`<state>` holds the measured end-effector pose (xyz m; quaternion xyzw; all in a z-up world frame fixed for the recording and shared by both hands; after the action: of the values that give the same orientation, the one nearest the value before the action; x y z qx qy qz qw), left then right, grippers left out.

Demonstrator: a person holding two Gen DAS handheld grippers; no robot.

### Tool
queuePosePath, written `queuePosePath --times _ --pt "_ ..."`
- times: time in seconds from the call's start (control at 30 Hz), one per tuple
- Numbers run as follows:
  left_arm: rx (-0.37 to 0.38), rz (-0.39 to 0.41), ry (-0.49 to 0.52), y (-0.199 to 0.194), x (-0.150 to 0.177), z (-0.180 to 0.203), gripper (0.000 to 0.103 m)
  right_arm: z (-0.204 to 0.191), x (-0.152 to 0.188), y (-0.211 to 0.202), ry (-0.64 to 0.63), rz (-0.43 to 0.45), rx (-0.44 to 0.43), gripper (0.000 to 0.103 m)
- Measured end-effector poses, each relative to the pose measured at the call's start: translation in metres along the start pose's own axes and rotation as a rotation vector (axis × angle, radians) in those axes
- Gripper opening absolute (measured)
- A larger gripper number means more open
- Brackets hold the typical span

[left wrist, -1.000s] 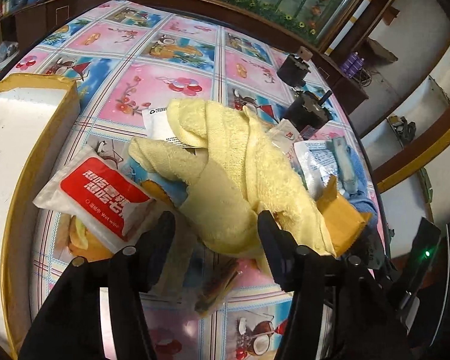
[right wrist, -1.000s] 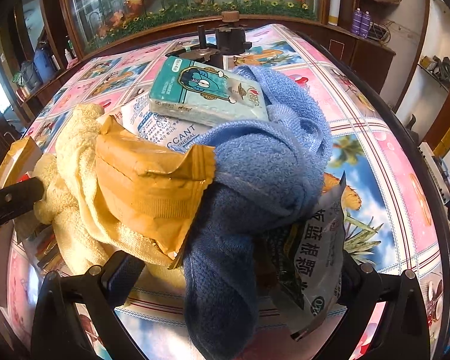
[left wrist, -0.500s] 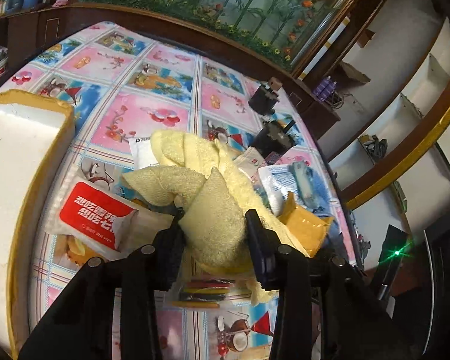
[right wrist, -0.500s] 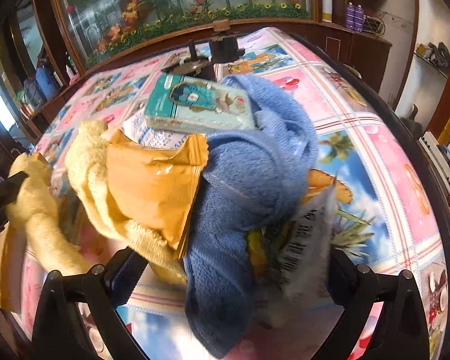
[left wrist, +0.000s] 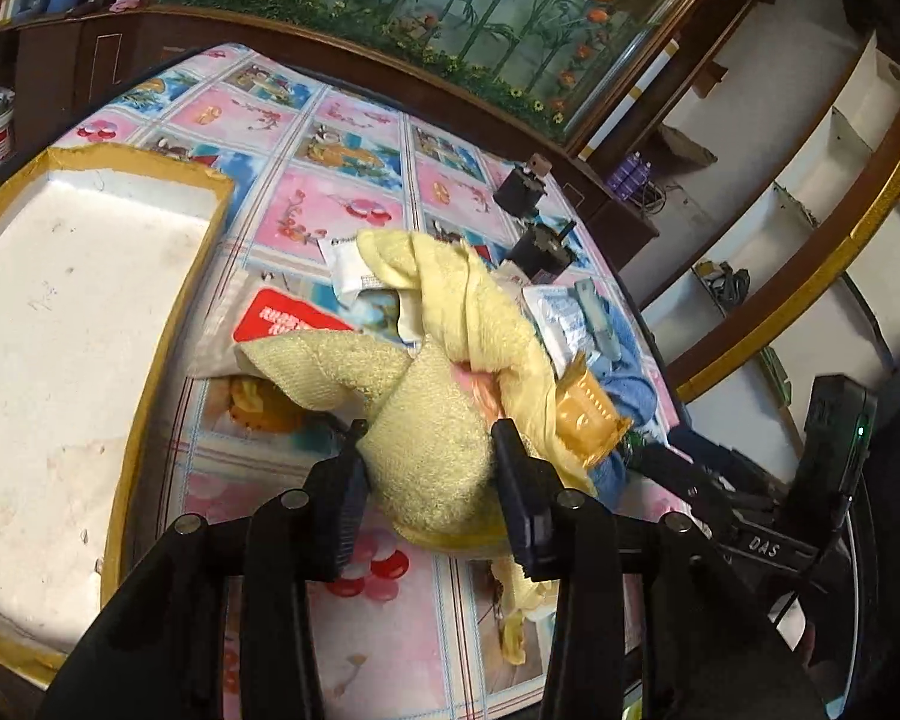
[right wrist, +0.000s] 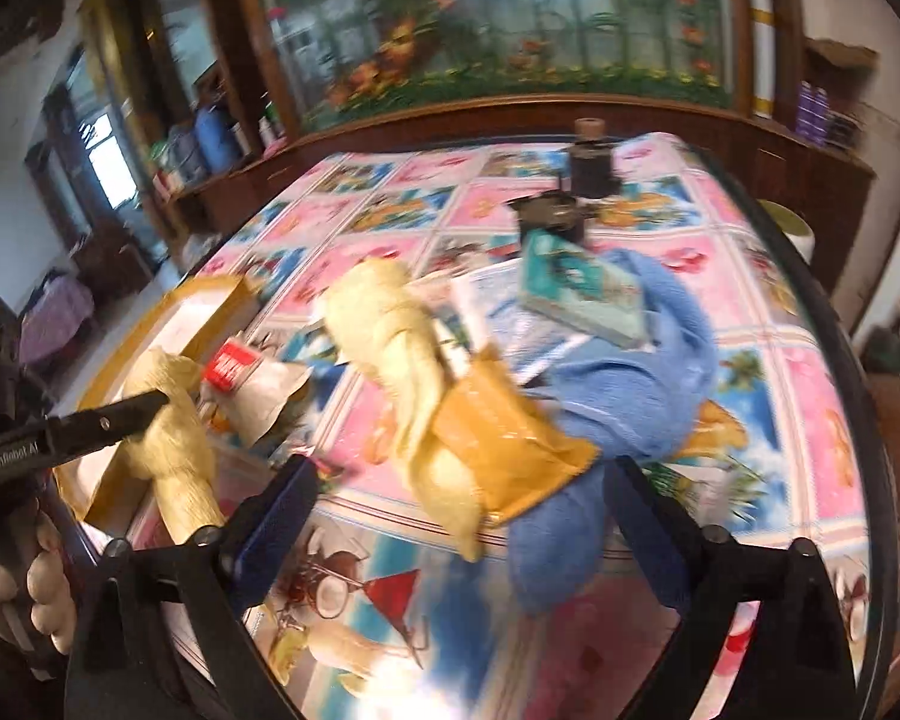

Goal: Organize soft objects
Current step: 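Grasp the yellow towel with the left gripper while the right gripper grasps the amber packet, then carry the towel and amber packet into the white tray and open both grippers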

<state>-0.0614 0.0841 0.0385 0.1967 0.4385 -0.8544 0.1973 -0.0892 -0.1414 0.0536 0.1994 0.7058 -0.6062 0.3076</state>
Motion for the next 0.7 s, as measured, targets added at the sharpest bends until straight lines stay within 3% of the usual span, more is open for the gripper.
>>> queuePosePath --times 0.07,0.1,0.33,0.43,0.63,0.7 --pt "-0.006 -0.031 0.007 0.007 0.009 -0.002 0.038 -0.002 -0.001 0.008 -0.011 -0.013 0.008 0.074" --pt "-0.009 -0.049 0.011 0.013 0.012 -0.002 0.038 0.000 -0.001 0.011 -0.007 -0.020 0.001 0.072" --pt "-0.032 -0.121 0.010 0.044 0.027 -0.001 0.038 0.001 -0.006 0.043 -0.139 -0.123 0.044 0.068" --pt "-0.042 -0.121 0.012 0.048 0.026 0.001 0.038 0.006 -0.008 0.063 -0.169 -0.169 0.068 0.059" --pt "-0.062 -0.113 0.039 0.054 0.026 0.007 0.039 -0.003 -0.008 0.080 -0.225 -0.197 0.092 0.059" --pt "-0.064 -0.098 0.054 0.053 0.027 0.009 0.037 -0.006 -0.003 0.086 -0.242 -0.224 0.100 0.050"
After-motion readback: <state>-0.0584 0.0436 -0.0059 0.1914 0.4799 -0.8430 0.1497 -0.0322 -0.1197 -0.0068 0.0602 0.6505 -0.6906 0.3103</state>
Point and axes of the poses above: each gripper's, at about its wrist camera, not at the fingertips, and y roughly the way its jaws point, z to its right, x to its underside, the point moved 4 cm from there along y, roughly the way its jaws point, and after that the axes turned 6 degrees about -y, right-handed, at the moved point
